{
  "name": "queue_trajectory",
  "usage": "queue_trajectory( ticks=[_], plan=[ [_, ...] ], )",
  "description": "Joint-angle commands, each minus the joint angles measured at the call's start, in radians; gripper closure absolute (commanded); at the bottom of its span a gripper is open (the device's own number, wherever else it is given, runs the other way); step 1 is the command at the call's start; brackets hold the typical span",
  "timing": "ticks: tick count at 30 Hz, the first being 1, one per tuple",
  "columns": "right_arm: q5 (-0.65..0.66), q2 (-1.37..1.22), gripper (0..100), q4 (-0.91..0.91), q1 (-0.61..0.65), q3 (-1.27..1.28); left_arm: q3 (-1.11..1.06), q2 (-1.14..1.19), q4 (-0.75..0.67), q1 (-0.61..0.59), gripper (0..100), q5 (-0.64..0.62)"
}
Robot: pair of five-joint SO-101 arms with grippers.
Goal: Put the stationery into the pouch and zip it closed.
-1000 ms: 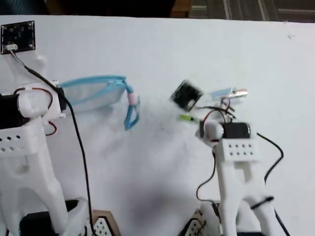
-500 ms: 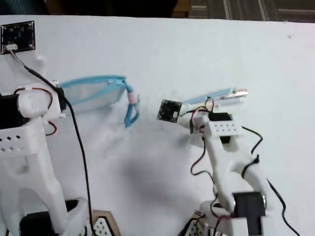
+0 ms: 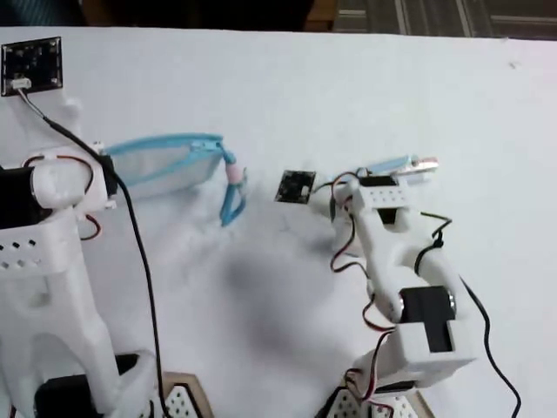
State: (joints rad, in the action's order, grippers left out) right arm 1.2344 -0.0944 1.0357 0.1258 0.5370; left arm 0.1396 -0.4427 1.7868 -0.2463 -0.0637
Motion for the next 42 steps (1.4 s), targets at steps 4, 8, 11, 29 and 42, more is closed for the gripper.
queue_trajectory(
  ticks=[4,8,11,29,42],
  plan=[
    [0.008,0.005,98.2,0.280,0.008,-0.135,0.008,-0.025,-0.015,-0.004,98,0.005],
    [0.002,0.007,98.1,0.410,0.001,-0.273,0.008,-0.025,-0.015,-0.004,98,0.005],
    [-0.049,0.001,98.1,0.418,-0.012,-0.376,0.008,-0.025,-0.015,-0.004,98,0.005],
    [-0.081,-0.427,78.8,0.360,-0.004,-0.683,0.008,-0.025,-0.017,-0.004,98,0.005],
    [-0.081,-0.435,98.1,0.331,-0.033,-0.712,0.009,-0.025,-0.017,-0.004,98,0.006]
  ],
)
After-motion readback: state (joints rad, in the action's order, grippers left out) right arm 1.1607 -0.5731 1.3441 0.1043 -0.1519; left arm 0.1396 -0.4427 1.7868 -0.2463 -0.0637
